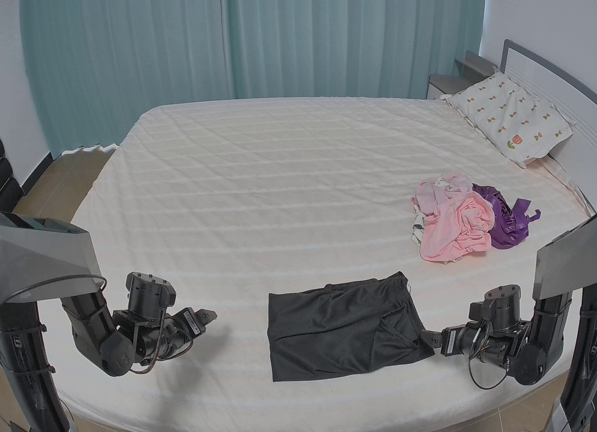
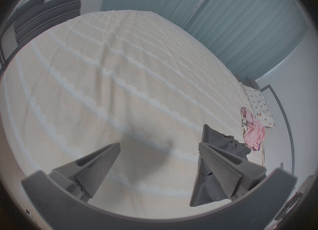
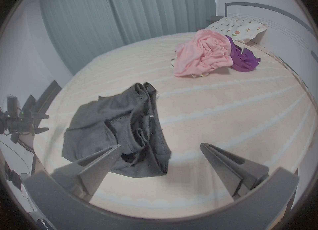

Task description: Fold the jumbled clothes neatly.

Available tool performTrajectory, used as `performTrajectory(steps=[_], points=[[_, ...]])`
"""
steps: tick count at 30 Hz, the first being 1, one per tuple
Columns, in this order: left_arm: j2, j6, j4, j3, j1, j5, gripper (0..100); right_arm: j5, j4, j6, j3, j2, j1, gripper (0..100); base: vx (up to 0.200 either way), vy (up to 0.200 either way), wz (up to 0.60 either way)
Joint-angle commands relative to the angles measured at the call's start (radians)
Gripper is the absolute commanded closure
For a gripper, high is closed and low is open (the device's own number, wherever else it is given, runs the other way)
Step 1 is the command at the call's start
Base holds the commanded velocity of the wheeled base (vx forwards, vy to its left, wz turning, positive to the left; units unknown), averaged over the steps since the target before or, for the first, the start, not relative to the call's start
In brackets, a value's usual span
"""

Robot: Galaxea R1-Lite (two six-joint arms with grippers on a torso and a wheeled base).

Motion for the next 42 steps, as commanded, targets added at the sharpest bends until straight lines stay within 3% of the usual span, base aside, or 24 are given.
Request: performTrajectory(steps=[1, 4, 8, 13, 17, 27, 32, 42], points=[[0.001, -0.001, -0.002, 0.004, -0.001, -0.002, 0, 0.022, -0.019, 0.003, 0.004, -0.039, 0.015, 0, 0.000, 0.000, 0.00], [0.001, -0.004, -0.002, 0.007, -0.001, -0.002, 0, 0.007, -0.018, 0.008, -0.040, -0.016, 0.044, 0, 0.000, 0.000, 0.00], [0.004, -0.012, -0.083, 0.048, 0.002, -0.007, 0, -0.084, 0.084, 0.012, -0.213, 0.054, 0.142, 0, 0.000, 0.000, 0.00], [0.046, -0.012, -0.229, 0.098, 0.002, -0.019, 0, -0.104, 0.262, 0.038, -0.370, 0.088, 0.196, 0, 0.000, 0.000, 0.00], [0.078, -0.012, -0.269, 0.099, 0.003, -0.018, 0, -0.113, 0.378, 0.069, -0.444, 0.093, 0.222, 0, 0.000, 0.000, 0.00], [0.072, -0.012, -0.269, 0.101, 0.003, -0.019, 0, -0.148, 0.530, 0.067, -0.483, 0.083, 0.216, 0, 0.000, 0.000, 0.00], [0.073, -0.012, -0.269, 0.101, 0.002, -0.018, 0, -0.167, 0.516, -0.018, -0.391, 0.080, 0.165, 0, 0.000, 0.000, 0.00], [0.072, -0.012, -0.269, 0.104, -0.001, -0.018, 0, -0.154, 0.418, -0.045, -0.206, -0.018, 0.052, 0, 0.000, 0.000, 0.00]])
